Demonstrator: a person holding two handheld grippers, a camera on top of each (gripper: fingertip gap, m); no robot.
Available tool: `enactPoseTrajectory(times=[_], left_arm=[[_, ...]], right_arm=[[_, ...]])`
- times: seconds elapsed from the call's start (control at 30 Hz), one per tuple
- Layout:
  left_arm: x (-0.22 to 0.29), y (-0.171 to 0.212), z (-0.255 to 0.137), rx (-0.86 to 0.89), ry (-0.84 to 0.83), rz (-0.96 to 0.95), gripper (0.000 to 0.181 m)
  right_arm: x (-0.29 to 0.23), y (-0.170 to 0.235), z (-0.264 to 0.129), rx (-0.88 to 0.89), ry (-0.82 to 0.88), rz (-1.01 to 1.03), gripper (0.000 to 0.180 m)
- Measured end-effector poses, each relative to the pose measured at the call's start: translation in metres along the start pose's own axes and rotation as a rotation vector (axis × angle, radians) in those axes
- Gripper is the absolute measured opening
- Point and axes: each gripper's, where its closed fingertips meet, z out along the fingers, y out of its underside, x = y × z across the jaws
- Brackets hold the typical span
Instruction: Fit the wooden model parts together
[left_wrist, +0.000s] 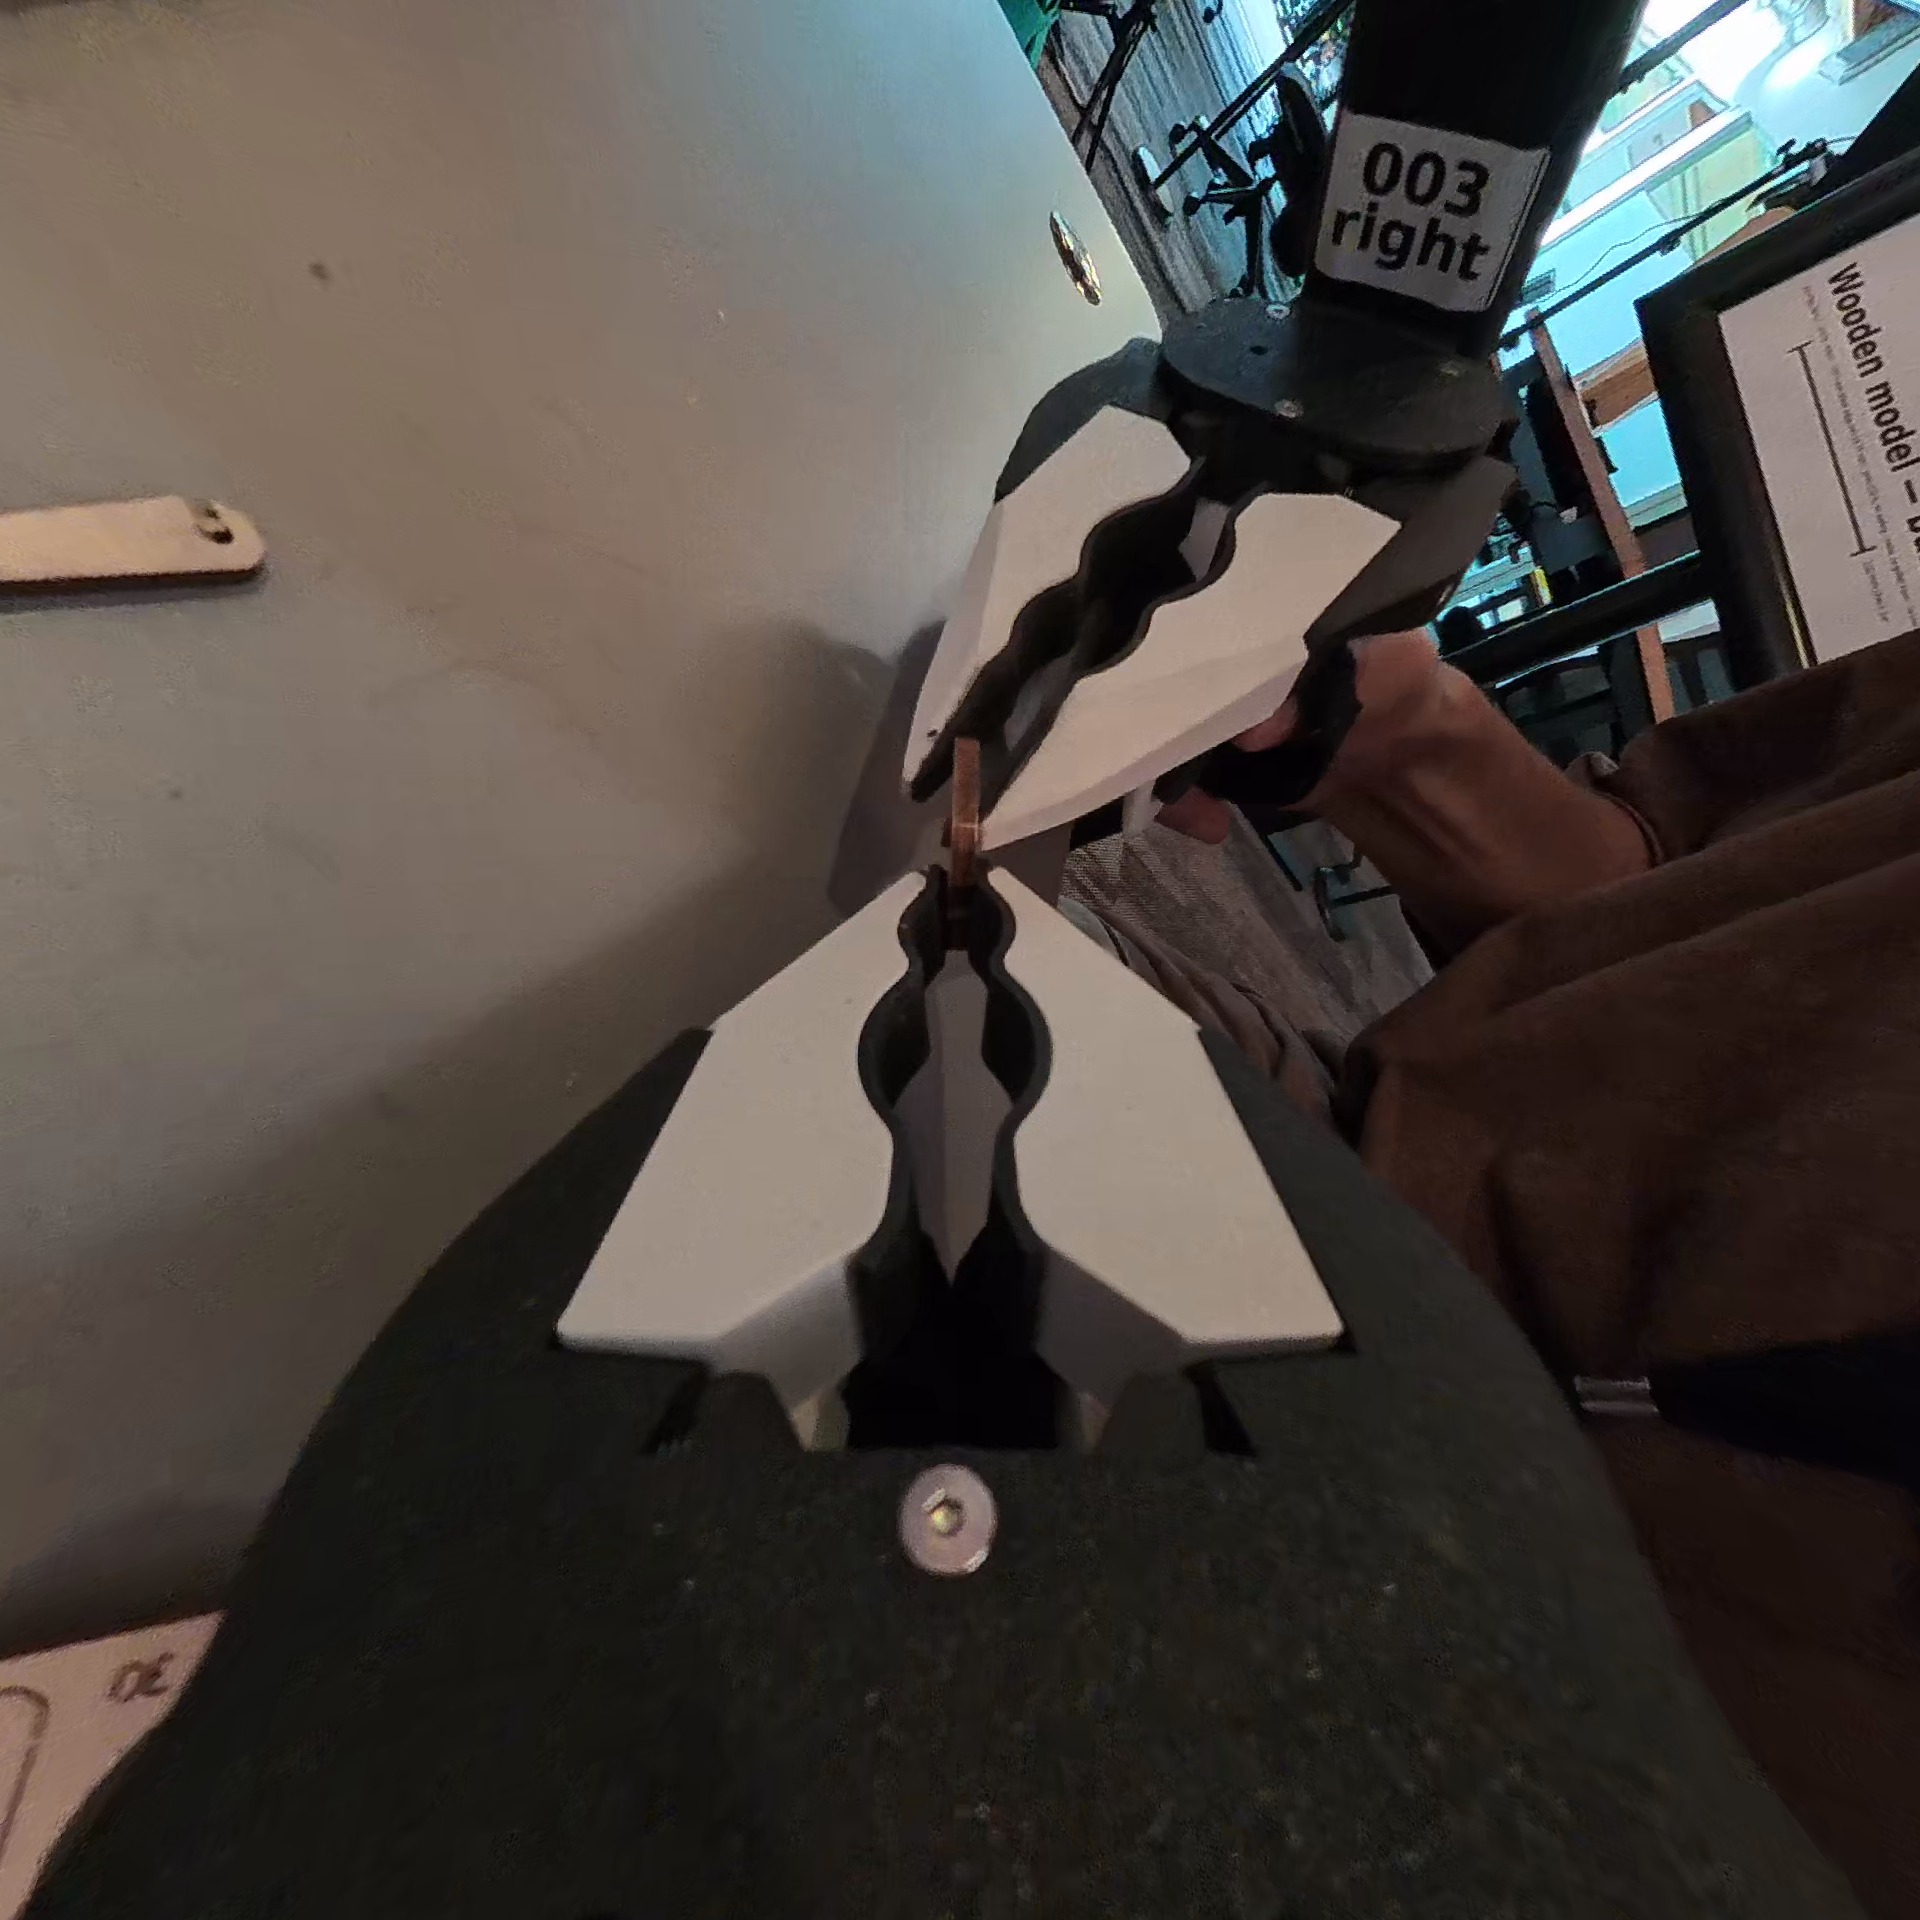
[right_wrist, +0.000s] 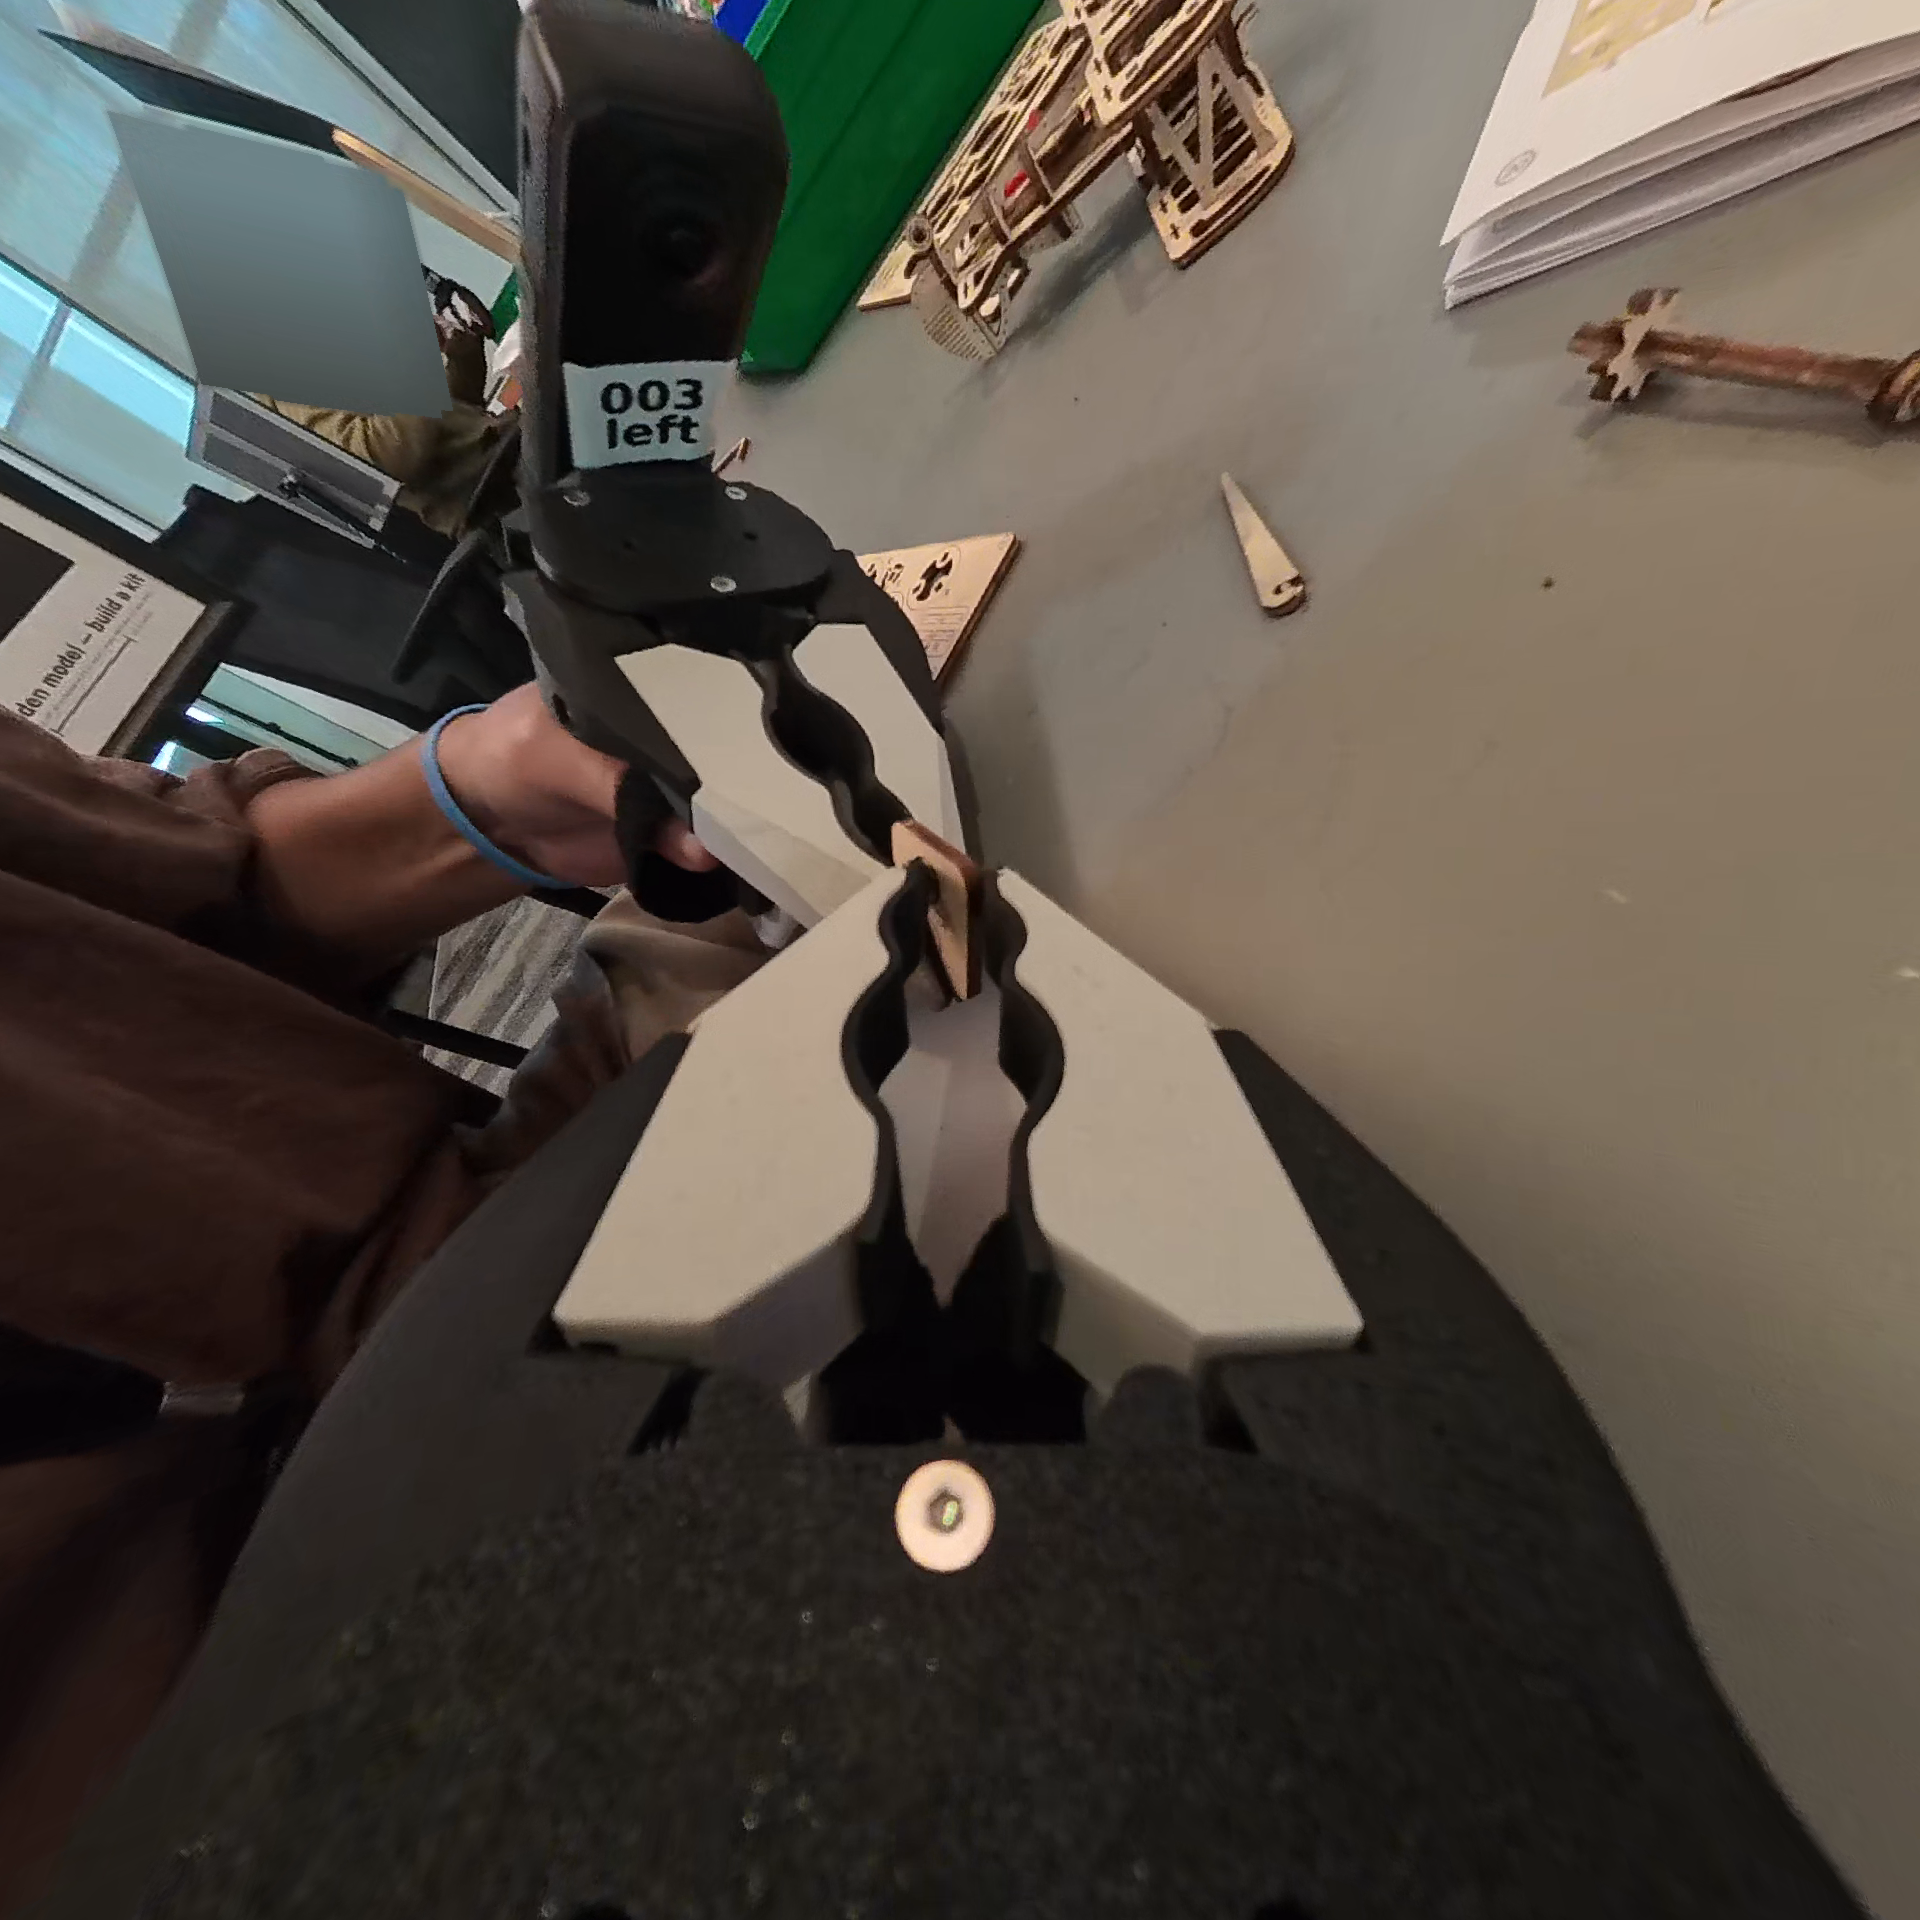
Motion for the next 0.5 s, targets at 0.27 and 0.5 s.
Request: enactPoseTrajectory(times=[0.27, 0.5], left_arm=[[0.0017, 0.0019, 0.0003, -0.011, 0.011, 0.003, 0.001], [0.0026, 0.0048, 0.0007, -0.027, 0.016, -0.001, 0.001]], right_arm=[[-0.0017, 0.0021, -0.0013, -0.024, -0.040, 0.039, 0.008], [0.0008, 0.0061, -0.0002, -0.058, -0.021, 0.009, 0.007]])
